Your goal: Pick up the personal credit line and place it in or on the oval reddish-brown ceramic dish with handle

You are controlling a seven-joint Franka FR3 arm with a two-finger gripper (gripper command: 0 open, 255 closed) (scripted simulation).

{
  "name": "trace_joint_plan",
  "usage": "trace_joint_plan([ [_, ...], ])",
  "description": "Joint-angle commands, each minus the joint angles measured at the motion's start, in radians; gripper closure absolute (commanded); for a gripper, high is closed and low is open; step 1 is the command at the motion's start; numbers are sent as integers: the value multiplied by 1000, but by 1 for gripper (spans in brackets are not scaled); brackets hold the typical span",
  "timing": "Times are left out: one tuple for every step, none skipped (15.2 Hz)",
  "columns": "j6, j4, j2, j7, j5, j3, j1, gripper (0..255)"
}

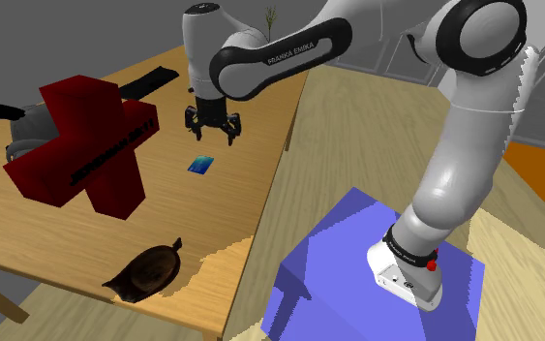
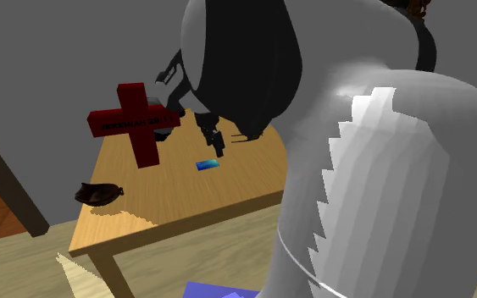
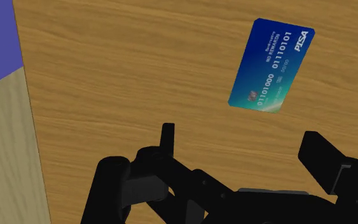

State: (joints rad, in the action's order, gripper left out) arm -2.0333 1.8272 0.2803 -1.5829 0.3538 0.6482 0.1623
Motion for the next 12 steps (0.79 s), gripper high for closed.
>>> trace_joint_plan([
  [24, -81, 92, -85, 48, -24, -39, 0],
  [37, -127, 139, -120, 68, -39, -60, 0],
  [49, -171, 181, -150, 84, -54, -80, 0],
  [38, -164, 186, -152, 87, -58, -81, 0],
  [28, -158, 191, -154, 91, -61, -81, 0],
  [17, -152, 196, -157, 95, -63, -81, 0],
  [7, -146, 202, -160, 100, -66, -81, 0],
  [-3, -140, 207, -162, 104, -69, -81, 0],
  [-13, -135, 213, -165, 109, -71, -81, 0],
  [-23, -130, 219, -168, 113, -74, -81, 0],
  [-29, -127, 222, -170, 116, -76, -82, 0],
  [-29, -127, 222, -170, 116, -76, -82, 0],
])
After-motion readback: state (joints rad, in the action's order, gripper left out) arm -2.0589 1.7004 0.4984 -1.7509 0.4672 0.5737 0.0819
